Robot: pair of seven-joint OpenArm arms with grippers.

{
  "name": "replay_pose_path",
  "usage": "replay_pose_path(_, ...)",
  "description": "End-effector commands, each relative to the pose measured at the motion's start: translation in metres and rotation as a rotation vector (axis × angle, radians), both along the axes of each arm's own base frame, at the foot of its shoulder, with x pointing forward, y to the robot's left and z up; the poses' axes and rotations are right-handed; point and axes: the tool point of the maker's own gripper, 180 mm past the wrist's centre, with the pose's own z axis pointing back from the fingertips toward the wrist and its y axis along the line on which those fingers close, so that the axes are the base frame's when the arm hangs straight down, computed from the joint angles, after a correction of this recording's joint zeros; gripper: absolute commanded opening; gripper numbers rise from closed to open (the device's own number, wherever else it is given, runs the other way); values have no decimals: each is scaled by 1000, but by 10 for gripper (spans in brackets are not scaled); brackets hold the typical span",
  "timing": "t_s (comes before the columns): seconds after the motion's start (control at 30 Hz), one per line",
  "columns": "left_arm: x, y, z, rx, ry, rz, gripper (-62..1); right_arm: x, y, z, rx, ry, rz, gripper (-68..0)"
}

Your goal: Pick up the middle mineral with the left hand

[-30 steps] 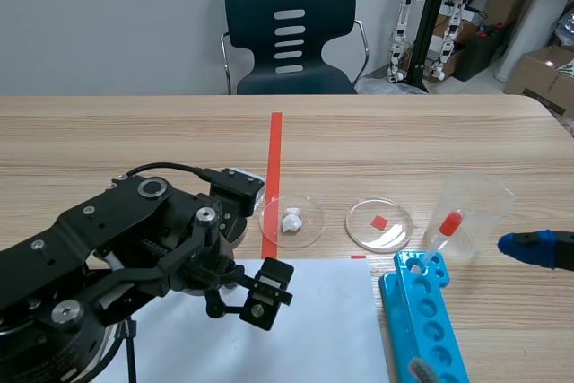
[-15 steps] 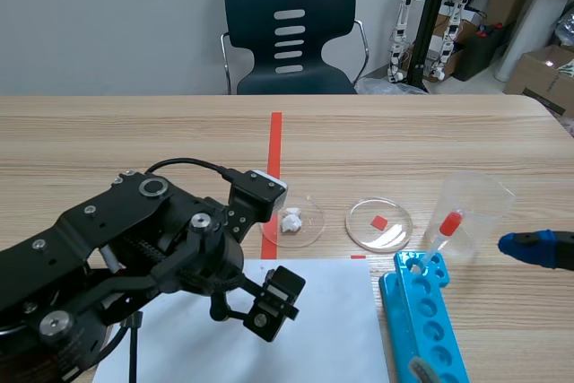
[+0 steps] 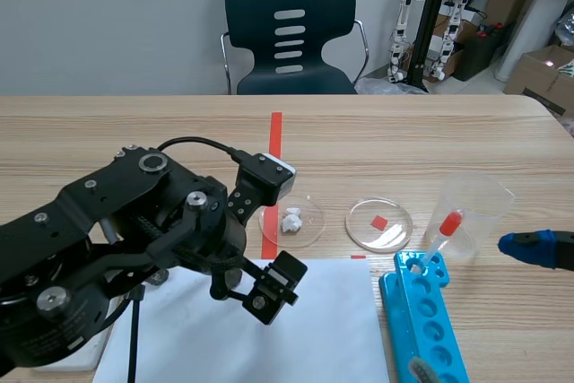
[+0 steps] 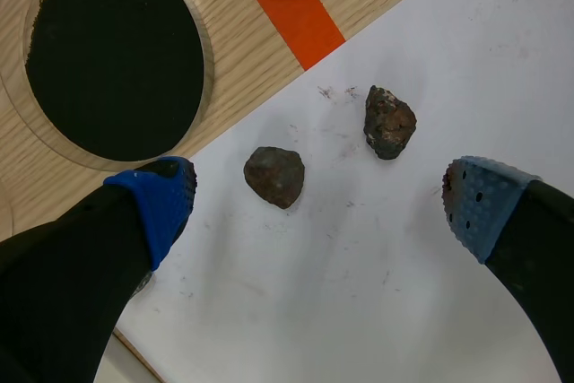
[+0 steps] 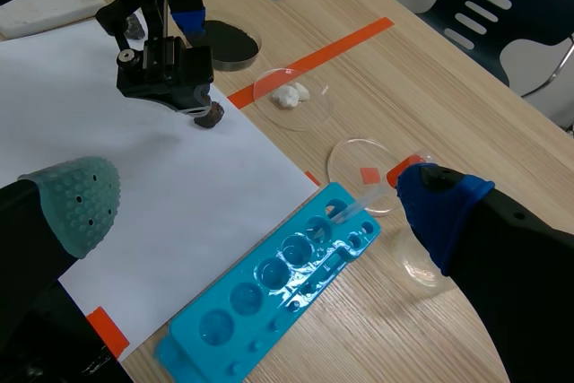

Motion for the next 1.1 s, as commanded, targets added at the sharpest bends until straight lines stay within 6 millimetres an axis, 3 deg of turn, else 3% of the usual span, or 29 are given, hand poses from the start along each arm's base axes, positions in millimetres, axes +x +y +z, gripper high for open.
replay_pose_path(0.0,7,-2,8,-5,-18,-6,-35,3,0,6,10,-23,3,-20)
replay_pose_path(0.73,13,30,-26,69,85,21,-35,3,0,6,10,-23,3,-20)
replay_pose_path(1.07,7,22,-29,67,97,-7,-35,3,0,6,10,-23,3,-20)
